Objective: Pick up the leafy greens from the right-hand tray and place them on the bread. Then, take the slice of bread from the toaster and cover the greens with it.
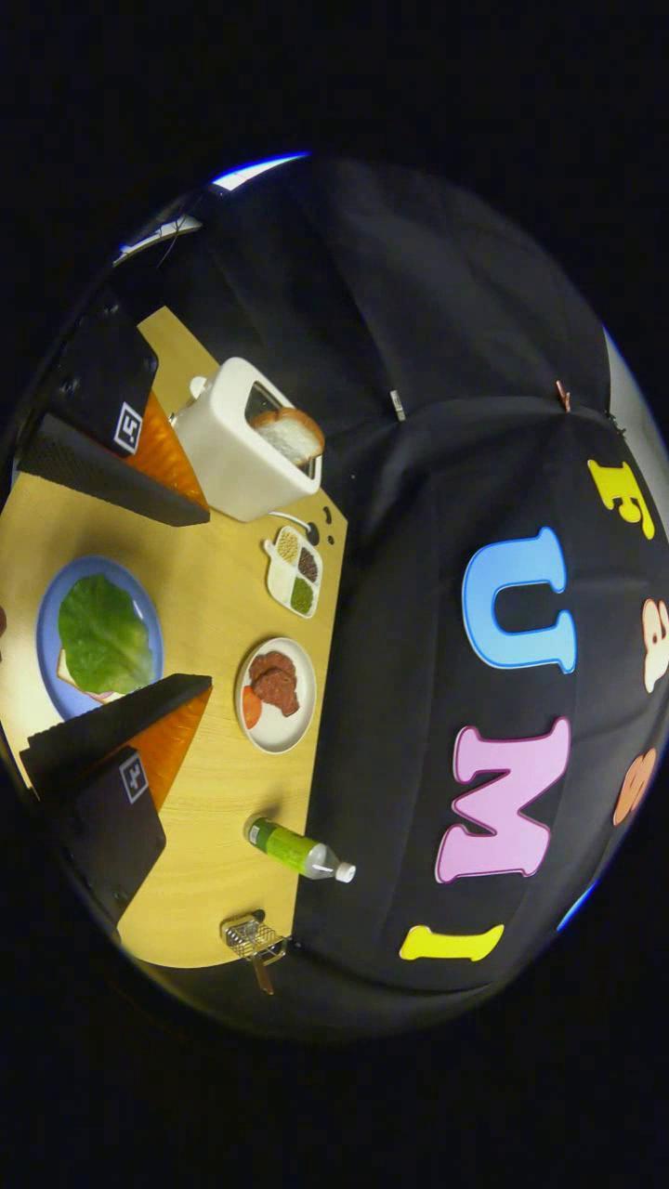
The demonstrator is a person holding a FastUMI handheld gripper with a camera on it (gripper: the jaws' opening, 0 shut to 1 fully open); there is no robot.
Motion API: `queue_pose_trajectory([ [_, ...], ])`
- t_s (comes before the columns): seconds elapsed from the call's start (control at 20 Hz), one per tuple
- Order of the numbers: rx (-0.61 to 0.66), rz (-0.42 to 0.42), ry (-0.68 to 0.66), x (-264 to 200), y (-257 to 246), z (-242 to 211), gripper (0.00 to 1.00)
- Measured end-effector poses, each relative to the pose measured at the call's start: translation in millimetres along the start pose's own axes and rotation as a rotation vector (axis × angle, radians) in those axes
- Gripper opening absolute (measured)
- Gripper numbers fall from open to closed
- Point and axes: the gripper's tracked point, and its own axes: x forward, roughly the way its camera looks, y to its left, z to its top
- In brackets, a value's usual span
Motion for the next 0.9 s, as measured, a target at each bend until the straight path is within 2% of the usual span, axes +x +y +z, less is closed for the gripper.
queue_pose_trajectory([
  [0.15,-0.009,-0.028,-0.013,14.5,22.6,20.3,1.00],
  [0.5,-0.010,0.070,-0.047,69.4,119.1,49.7,0.99],
  [0.75,-0.028,0.129,-0.028,113.0,172.3,45.0,0.99],
  [0.9,-0.086,0.114,0.016,144.3,183.0,27.5,1.00],
])
